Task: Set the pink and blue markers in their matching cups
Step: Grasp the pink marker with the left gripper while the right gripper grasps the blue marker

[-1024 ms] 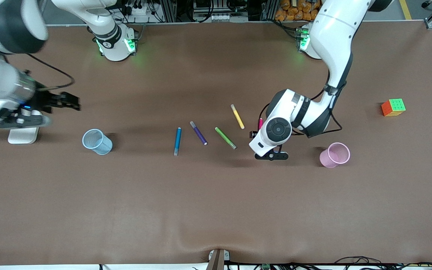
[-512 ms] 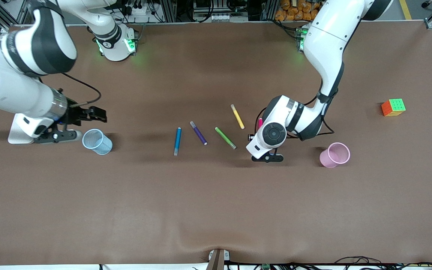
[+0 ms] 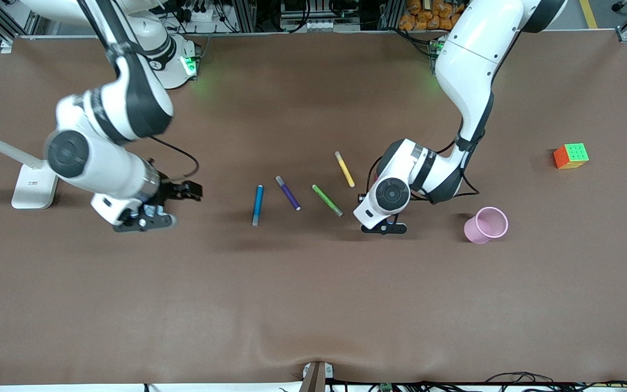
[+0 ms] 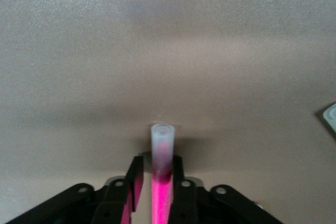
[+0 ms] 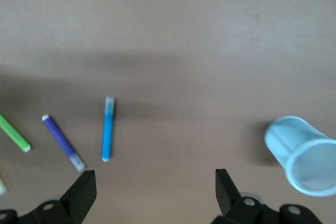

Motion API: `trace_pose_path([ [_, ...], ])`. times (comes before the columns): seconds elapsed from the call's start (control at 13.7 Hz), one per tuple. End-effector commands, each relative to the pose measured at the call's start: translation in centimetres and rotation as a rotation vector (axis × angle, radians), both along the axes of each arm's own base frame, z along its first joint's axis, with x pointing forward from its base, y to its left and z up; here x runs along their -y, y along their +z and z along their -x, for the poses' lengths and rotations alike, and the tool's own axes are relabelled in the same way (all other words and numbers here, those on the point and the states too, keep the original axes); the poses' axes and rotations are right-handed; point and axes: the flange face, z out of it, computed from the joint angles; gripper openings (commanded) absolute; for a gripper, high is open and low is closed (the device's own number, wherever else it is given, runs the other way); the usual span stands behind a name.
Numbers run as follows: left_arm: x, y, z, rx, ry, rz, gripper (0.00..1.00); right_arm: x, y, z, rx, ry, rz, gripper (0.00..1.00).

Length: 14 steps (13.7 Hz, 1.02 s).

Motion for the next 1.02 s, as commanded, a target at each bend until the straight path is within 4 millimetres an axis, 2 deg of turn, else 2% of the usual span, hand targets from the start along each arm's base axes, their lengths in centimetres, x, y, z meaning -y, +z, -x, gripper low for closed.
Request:
trace_pose_path([
  [0.0, 0.8, 0.8, -0.6, 0.021, -0.01, 0.016, 0.0, -3.6, -3.1, -1.2, 0.027, -0.012, 0.001, 1.0],
  [0.15, 0.2, 2.3, -1.5, 0.035, 0.013, 0.019, 0.0, -5.3, -6.4, -1.4, 0.032, 0.005, 0.006, 1.0],
  [0.22, -0.4, 3.6, -2.0, 0.03, 0.022, 0.011, 0.0, -6.1, -8.5, -1.3, 0.03, 0.013, 0.01, 1.0],
  [0.37, -2.5, 8.2, -3.6, 0.04, 0.054, 0.013, 0.0, -7.1, -11.8, -1.2, 0.035, 0.016, 0.019, 1.0],
  [0.51, -6.3, 13.5, -5.7, 0.061, 0.108, 0.023, 0.0, -8.9, -14.1, -0.2, 0.013, 0.028, 0.033, 1.0],
  [0.59, -7.6, 14.9, -6.3, 0.062, 0.128, 0.022, 0.0, -9.3, -14.8, 0.0, 0.008, 0.006, 0.038, 1.0],
  [0.8, -11.6, 19.6, -7.9, 0.123, 0.195, 0.045, 0.0, -12.5, -17.2, 2.1, 0.039, 0.026, 0.042, 1.0],
  [0.88, -12.4, 20.5, -8.1, 0.132, 0.215, 0.047, 0.0, -12.7, -18.2, 2.8, 0.049, 0.032, 0.04, 1.0],
  [0.95, -14.3, 21.5, -8.7, 0.148, 0.246, 0.049, 0.0, -13.2, -18.7, 3.3, 0.058, 0.04, 0.038, 1.0],
])
